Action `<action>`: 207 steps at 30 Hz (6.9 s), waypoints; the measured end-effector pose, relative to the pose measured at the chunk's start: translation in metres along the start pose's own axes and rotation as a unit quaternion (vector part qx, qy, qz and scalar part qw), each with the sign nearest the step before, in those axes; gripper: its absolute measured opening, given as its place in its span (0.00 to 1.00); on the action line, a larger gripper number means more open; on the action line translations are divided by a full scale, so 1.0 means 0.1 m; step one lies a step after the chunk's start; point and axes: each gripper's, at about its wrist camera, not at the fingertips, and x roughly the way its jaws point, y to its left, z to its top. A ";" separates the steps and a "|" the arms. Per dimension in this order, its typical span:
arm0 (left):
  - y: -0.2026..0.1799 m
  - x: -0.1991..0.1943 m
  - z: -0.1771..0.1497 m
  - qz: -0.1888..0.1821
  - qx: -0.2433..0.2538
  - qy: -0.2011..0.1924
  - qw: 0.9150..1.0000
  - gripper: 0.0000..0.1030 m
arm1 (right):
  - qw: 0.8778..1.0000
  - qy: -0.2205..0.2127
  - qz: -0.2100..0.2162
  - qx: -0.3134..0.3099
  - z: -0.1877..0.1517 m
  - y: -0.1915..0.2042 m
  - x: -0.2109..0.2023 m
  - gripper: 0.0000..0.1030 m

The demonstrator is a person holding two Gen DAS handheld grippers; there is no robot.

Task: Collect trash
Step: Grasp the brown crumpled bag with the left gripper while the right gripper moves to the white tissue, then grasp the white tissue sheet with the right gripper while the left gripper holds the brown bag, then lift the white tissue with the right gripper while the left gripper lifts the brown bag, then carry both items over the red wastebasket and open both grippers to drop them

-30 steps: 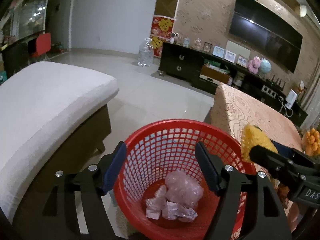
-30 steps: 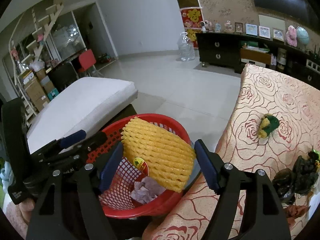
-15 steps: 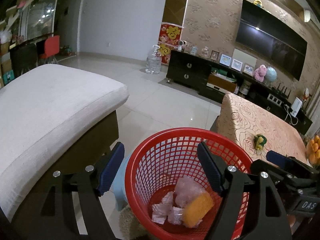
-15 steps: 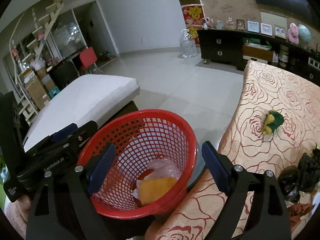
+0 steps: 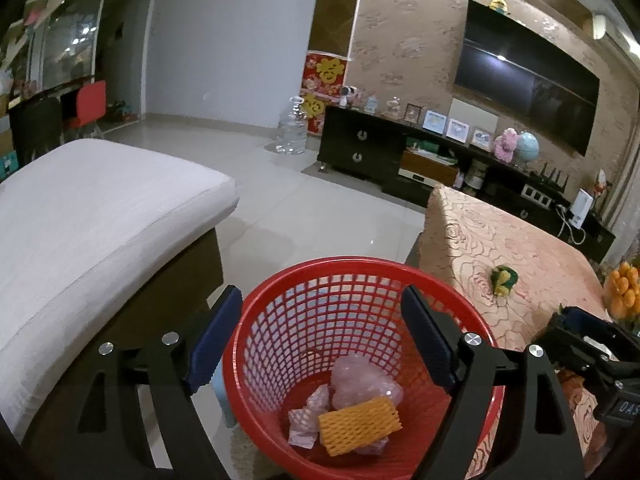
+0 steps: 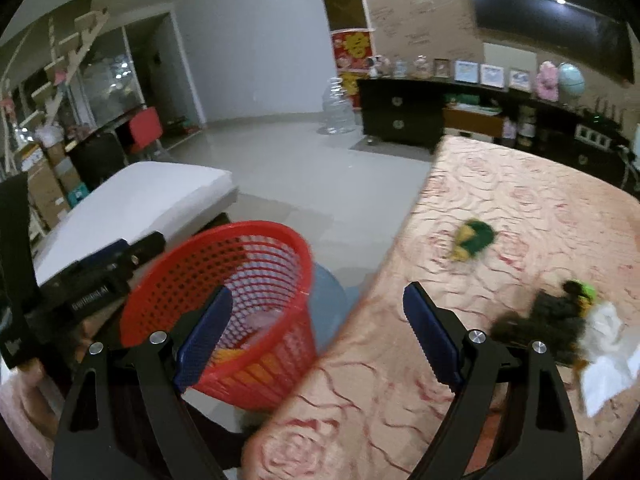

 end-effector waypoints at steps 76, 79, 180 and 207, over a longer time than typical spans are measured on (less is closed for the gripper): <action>-2.34 0.29 -1.02 -0.303 0.201 0.140 0.921 0.36 | 0.944 -0.002 -0.236 0.232 -1.16 -2.16 -0.85 0.82; -2.21 0.21 -0.93 -0.293 0.193 0.120 0.929 0.36 | 0.944 -0.003 -0.247 0.220 -1.11 -2.18 -0.82 0.82; -1.81 0.14 -0.75 -0.252 0.157 0.100 0.950 0.36 | 0.988 0.015 -0.125 0.091 -1.00 -1.52 -0.55 0.20; -0.95 -0.43 -0.10 -0.173 0.088 0.005 0.981 0.36 | 0.996 -0.063 -0.060 0.018 -0.36 -0.60 -0.85 0.20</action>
